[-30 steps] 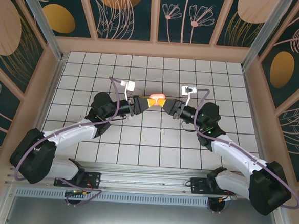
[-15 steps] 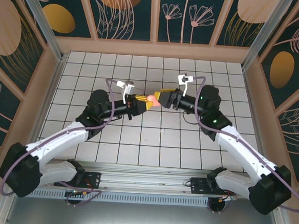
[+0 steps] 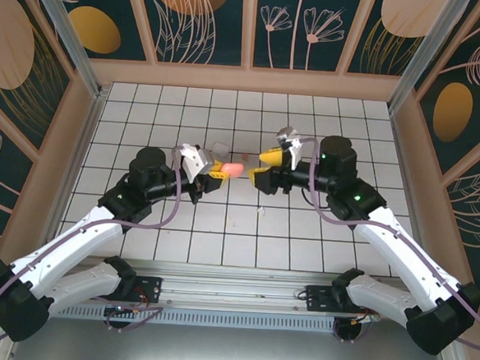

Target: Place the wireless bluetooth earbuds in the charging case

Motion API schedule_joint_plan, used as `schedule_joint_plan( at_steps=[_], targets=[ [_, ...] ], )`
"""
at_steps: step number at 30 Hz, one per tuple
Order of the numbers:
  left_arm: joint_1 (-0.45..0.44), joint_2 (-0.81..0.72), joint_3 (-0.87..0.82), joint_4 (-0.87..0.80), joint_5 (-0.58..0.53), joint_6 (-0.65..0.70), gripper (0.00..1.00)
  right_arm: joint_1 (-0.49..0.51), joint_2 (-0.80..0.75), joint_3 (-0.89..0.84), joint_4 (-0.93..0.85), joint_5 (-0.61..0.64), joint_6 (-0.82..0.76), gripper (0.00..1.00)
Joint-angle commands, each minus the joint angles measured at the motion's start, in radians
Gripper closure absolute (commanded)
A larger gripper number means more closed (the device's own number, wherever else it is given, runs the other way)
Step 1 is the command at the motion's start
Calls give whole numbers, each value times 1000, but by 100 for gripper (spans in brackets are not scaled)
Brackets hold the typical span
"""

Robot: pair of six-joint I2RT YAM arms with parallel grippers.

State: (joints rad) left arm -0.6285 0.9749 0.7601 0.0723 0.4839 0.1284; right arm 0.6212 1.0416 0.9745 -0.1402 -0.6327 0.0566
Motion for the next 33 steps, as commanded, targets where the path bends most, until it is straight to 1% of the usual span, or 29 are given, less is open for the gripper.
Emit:
schedule_joint_plan(
  at_steps=[1, 5, 10, 22, 27, 33],
  targets=[
    [-1, -12, -13, -7, 56, 96, 100, 16, 23, -17, 37, 2, -80, 29],
    [-2, -13, -72, 103, 133, 63, 100, 26, 91, -3, 17, 16, -111, 29],
    [-1, 8, -64, 111, 166, 55, 100, 29, 137, 9, 21, -2, -125, 29],
    [-1, 9, -65, 110, 141, 48, 100, 43, 111, -5, 27, -80, -127, 29],
    [-1, 8, -55, 108, 154, 45, 100, 77, 96, -5, 24, -69, -135, 29],
    [-1, 6, -39, 92, 183, 49, 100, 78, 127, 2, 2, -36, -164, 29]
  ],
)
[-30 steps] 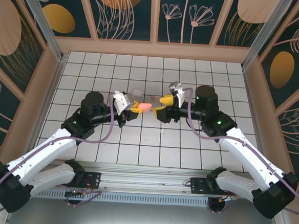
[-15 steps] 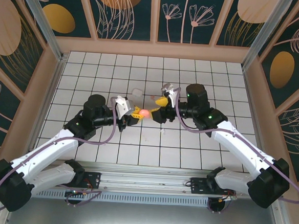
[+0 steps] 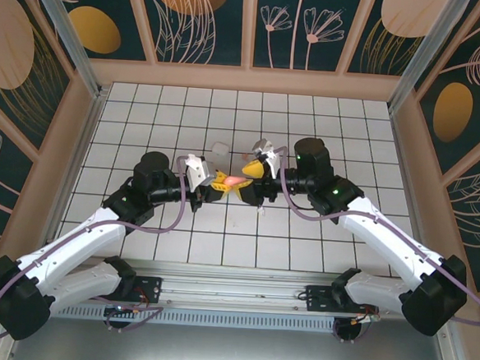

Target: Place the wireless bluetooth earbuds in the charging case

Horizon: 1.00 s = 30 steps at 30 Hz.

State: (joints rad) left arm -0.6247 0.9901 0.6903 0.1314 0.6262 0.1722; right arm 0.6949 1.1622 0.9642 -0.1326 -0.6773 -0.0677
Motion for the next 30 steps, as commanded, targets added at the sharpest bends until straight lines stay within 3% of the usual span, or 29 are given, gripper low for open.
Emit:
schedule_joint_plan(
  at_steps=[1, 11, 18, 30],
  targets=[
    [-4, -13, 31, 31, 43, 6, 100, 3, 12, 20, -6, 16, -39, 29],
    [-5, -54, 5, 33, 62, -16, 100, -48, 54, 50, -52, -2, -22, 30],
    [-5, -61, -14, 66, 86, -35, 100, -123, 31, 52, 15, -13, 47, 33],
    [-5, -36, -39, 111, 128, -55, 100, -123, 51, 61, 37, 26, 124, 34]
  ],
)
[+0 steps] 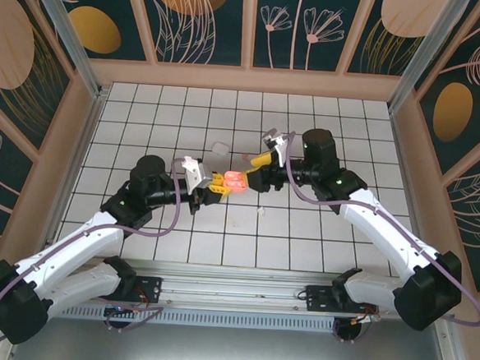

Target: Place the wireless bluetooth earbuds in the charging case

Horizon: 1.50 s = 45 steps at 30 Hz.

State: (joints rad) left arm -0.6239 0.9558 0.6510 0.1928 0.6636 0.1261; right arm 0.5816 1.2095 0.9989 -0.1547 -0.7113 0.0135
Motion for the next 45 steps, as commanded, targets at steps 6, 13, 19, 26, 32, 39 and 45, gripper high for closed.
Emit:
schedule_joint_plan(
  at_steps=[6, 13, 19, 26, 32, 39, 45],
  targets=[
    [-5, 1, 0, 50, 71, -11, 100, -9, 23, 34, 38, 90, 67, 34],
    [-5, 17, 3, -12, -65, -20, 100, -8, -20, 33, 34, 76, 150, 34],
    [-5, 29, -6, -29, -120, -33, 100, -24, -44, 39, -31, 110, 251, 34],
    [-5, 16, -35, -43, -176, -37, 100, -77, -99, -6, -132, 228, 372, 39],
    [-6, -32, -87, -55, -220, -48, 100, -73, -66, -24, -291, 467, 431, 46],
    [-5, -117, -146, -80, -261, -54, 100, 42, 130, 5, -416, 635, 458, 46],
    [-6, -156, -178, -62, -265, -94, 100, 124, 314, 18, -418, 631, 403, 46]
  ],
)
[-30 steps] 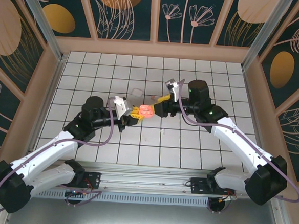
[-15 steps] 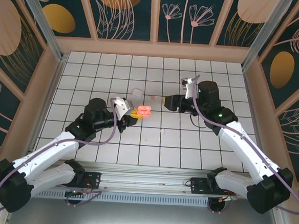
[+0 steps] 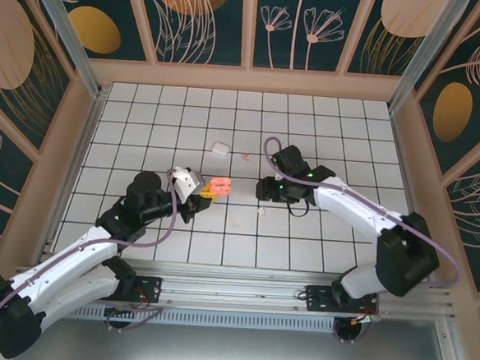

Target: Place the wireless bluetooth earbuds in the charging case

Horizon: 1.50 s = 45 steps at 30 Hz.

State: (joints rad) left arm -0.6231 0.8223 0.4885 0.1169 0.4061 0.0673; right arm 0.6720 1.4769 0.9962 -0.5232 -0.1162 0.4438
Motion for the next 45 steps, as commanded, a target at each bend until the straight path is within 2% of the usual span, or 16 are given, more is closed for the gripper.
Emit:
schedule_joint_plan(
  at_steps=[1, 5, 10, 19, 27, 34, 38, 45],
  targets=[
    [-7, -26, -18, 19, -6, -41, 100, 46, 71, 33, -58, 40, -43, 46],
    [-6, -44, -33, 20, -15, -45, 100, 74, 155, 93, -100, 67, -79, 47],
    [-6, -57, -57, 27, -52, -44, 100, 61, 186, 149, -95, 110, -74, 48],
    [-6, -25, -56, 40, -71, -23, 100, -98, 312, 309, -110, 117, -35, 54],
    [-6, 49, -53, 128, -55, -33, 100, -241, 390, 378, -91, 119, 50, 60],
    [-6, 133, -33, 187, -43, -30, 100, -259, 474, 438, -90, 127, 55, 64],
    [-7, 185, -18, 228, -21, -34, 100, -257, 520, 471, -103, 147, 63, 58],
    [-7, 243, -3, 248, 5, -27, 100, -259, 576, 520, -134, 180, 72, 57]
  ],
)
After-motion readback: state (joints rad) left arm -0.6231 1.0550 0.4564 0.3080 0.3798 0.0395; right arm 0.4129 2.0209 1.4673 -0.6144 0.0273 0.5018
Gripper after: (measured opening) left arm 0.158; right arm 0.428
